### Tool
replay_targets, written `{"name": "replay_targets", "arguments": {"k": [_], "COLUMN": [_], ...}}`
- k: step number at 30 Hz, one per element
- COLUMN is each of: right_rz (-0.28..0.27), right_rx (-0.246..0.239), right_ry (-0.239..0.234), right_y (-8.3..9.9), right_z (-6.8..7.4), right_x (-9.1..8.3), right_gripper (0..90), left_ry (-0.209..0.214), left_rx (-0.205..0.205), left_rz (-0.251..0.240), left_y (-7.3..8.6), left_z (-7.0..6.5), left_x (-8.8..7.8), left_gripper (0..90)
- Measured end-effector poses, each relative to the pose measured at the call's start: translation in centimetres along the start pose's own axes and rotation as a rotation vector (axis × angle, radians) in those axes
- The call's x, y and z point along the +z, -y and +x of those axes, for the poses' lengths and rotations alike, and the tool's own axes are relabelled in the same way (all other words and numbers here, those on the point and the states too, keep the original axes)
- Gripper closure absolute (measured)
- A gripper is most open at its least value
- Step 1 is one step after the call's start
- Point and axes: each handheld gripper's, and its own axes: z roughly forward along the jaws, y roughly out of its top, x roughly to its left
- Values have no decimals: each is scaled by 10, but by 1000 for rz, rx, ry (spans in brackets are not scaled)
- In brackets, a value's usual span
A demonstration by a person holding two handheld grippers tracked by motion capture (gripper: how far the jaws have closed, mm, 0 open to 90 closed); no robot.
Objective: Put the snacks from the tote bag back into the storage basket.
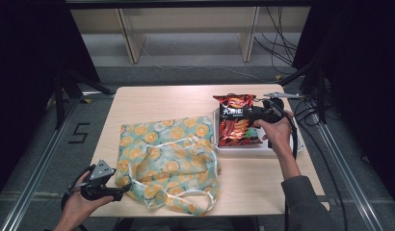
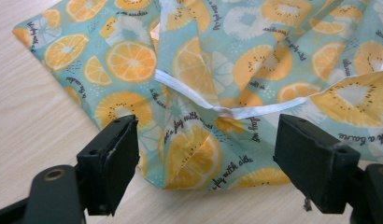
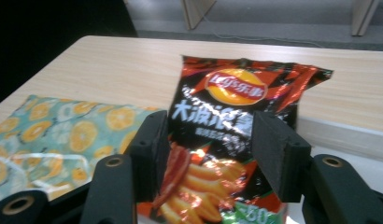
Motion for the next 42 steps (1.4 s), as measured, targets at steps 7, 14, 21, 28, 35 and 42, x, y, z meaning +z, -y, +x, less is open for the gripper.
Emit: {"name": "replay_targets", "arguments": {"k": [7,14,21,28,35,42], "right_rz": [-28,-22,-19,13,19,14], "right_rx": [-70,-100,-137,-101,-135,-114], "right_ry": [-31,-59,-64,-83,-97,-119], "right_y": [6,16,23,36,44,51], "right_z": [10,26,32,36,37,47], "right_x": [-8,-13,-16,-16,-16,-19], "right_gripper": [452,438,429,422,418,408], "left_ry": [1,-1,1,0,0,-3], "left_rx": [-5,-6,-9,-16,-21,-26], "left_rz": [0,-13,-25,-28,-30,-29], "left_y": [0,-1,-1,-2,-2,-2], "left_z": [0,0,0,0,-1,-1], "left_x": [-1,-2,-3,-4,-4,-5], "left_gripper": [215,215,215,212,212,210]}}
